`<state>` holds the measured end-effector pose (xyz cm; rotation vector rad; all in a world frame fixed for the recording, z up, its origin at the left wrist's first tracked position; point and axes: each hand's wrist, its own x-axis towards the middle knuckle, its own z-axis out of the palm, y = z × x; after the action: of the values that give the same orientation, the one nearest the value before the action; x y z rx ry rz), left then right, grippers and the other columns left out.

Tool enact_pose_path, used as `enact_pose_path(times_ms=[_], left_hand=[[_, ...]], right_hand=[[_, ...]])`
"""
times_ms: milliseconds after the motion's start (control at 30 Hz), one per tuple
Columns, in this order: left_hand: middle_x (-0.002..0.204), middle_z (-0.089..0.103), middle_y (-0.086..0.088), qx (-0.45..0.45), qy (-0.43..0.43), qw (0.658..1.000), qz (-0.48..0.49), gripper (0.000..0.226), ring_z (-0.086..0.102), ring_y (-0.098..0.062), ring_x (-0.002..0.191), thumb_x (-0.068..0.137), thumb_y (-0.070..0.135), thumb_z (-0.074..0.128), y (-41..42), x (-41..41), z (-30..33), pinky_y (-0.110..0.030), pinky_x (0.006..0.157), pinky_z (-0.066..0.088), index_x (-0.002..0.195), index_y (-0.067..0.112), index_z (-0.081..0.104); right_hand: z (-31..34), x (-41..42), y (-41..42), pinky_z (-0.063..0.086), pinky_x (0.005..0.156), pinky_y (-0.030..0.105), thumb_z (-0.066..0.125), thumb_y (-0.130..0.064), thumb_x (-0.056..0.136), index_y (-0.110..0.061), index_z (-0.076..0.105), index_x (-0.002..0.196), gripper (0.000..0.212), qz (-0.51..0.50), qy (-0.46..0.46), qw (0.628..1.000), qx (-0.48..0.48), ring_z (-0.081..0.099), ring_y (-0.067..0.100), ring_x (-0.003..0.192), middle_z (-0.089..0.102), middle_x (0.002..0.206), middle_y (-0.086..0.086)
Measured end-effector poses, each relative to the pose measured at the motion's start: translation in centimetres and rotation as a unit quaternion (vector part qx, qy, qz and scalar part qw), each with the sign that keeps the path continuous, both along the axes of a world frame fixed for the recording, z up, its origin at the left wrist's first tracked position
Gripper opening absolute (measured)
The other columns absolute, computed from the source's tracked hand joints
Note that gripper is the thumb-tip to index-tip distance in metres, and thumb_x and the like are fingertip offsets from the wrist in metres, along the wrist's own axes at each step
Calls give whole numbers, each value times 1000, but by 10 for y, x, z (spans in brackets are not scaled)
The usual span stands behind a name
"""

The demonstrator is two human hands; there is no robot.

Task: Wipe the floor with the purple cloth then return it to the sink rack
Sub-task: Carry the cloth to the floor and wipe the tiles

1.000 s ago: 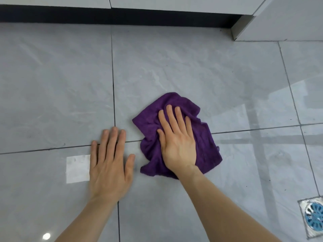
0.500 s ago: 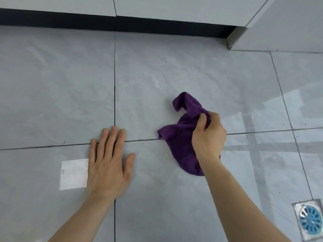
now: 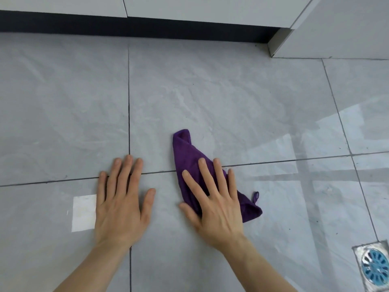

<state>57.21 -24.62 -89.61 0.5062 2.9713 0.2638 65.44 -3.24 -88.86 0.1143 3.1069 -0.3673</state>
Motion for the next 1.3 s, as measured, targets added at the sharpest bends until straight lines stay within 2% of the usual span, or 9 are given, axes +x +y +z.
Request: enact_pose_path(times_ms=[167,433,633,733,933,1100,1300], left_hand=[[173,21,-5,1,2,1000,-2,74,11,-23,162,99,51,33,-1,-1,-3,-53,130,11,164,17,23],[174,18,-4,-2,-2,1000,-4,74,8,-22,162,100,51,30,-2,-1,-5,-51,131,7,165,18,19],[174,20,-4,-1,-5,1000,-3,74,8,-22,162,100,53,30,-1,-1,-4,-52,131,9,165,18,19],[174,18,-3,-9,-11,1000,-6,74,6,-21,163,100,53,29,-2,-2,-3,-52,131,9,165,19,18],[173,21,-5,-6,-11,1000,-4,74,9,-23,162,100,53,29,-1,-1,-1,-52,130,10,164,17,22],[172,23,-7,-9,-10,1000,-2,75,13,-26,162,99,54,28,0,-1,3,-54,130,12,164,15,24],[173,21,-8,10,6,1000,-19,76,11,-27,162,99,55,30,11,2,4,-53,130,9,164,16,22]], right_hand=[[-10,-23,15,15,125,56,39,-56,104,-36,23,159,61,39,12,999,0,6,30,158,17,171,2],[-7,-50,28,12,127,51,36,-46,108,-33,29,158,52,2,16,1000,-4,8,26,158,19,170,4],[-6,-86,52,14,126,52,38,-41,109,-30,33,157,49,-39,27,999,-6,10,27,158,22,169,5],[-9,-82,51,14,127,51,38,-40,110,-29,33,157,49,-57,37,998,-11,9,25,158,23,169,5],[-8,-52,60,15,127,52,36,-40,109,-26,30,158,52,-247,28,969,-2,12,31,157,18,170,10],[-9,-35,46,18,126,54,42,-35,108,-24,32,157,52,-288,32,957,-12,12,32,157,19,169,11],[-5,-5,28,16,127,50,40,-31,108,-20,38,155,49,-263,57,963,-28,11,29,158,22,169,8]])
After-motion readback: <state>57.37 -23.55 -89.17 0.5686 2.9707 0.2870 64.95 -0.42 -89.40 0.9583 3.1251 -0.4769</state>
